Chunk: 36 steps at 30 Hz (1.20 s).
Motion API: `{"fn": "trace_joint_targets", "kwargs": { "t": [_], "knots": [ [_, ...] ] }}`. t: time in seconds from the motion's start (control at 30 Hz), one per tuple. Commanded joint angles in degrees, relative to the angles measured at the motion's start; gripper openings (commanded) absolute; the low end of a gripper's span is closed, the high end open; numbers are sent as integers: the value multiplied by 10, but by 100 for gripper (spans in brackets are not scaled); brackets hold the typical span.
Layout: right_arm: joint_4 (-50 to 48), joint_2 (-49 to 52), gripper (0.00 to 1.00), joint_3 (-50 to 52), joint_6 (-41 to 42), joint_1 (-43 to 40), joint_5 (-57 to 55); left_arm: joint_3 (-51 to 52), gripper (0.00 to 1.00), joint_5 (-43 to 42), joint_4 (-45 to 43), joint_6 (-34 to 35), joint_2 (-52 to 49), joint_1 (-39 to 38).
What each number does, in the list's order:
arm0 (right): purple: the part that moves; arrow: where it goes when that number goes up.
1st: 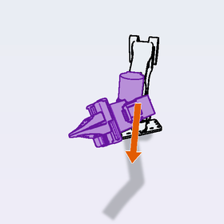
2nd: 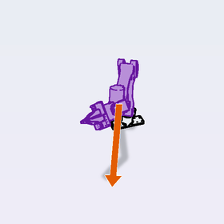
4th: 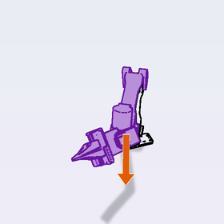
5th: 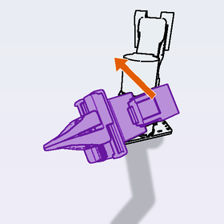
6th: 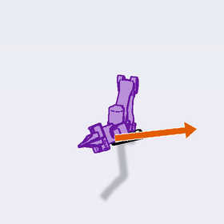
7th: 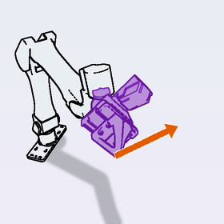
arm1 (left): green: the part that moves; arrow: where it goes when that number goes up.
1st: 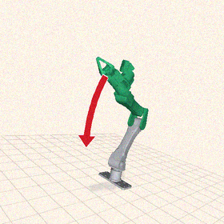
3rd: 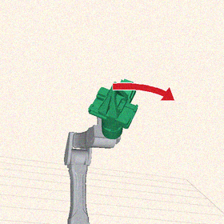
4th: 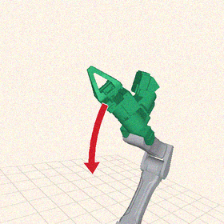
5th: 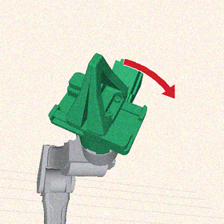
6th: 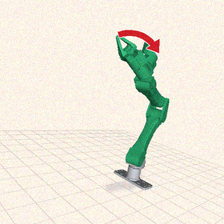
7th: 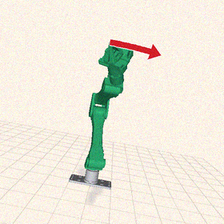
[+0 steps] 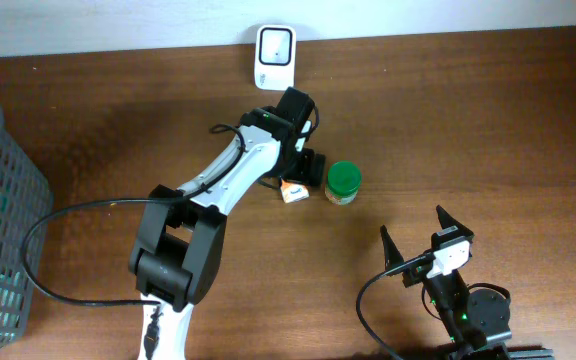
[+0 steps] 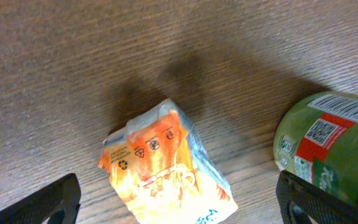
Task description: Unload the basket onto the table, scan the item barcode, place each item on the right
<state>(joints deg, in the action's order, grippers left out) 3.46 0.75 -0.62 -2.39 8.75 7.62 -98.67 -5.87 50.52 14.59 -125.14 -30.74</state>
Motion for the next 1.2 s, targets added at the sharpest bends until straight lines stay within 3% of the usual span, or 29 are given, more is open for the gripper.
{"fn": "trace_joint_targets", "kwargs": {
  "t": [0.0, 0.13, 0.27, 0.47, 0.53, 0.67, 0.83, 1.03, 1.17],
  "knots": [
    [3, -3, 98, 3, -2, -2, 6, -28, 99, 23, 10, -1, 2, 16],
    [3, -3, 98, 3, -2, -2, 6, -202, 99, 109, 127, -1, 59, 91],
    [3, -3, 98, 3, -2, -2, 6, -373, 99, 114, 228, -1, 135, 209],
    [3, -3, 99, 3, -2, -2, 6, -398, 99, 132, 283, -27, 212, 445],
    [3, -3, 99, 3, -2, -2, 6, -394, 99, 132, 304, 4, 211, 542],
    [3, -3, 98, 3, -2, -2, 6, -331, 99, 129, 299, 39, 210, 679],
    [3, -3, 98, 3, -2, -2, 6, -174, 100, 128, 250, 78, 210, 760],
    [3, -3, 99, 3, -2, -2, 6, 52, 91, 149, 149, 86, 210, 828],
    [3, -3, 98, 3, -2, -2, 6, 143, 79, 150, 86, 86, 210, 843]
  ]
}}
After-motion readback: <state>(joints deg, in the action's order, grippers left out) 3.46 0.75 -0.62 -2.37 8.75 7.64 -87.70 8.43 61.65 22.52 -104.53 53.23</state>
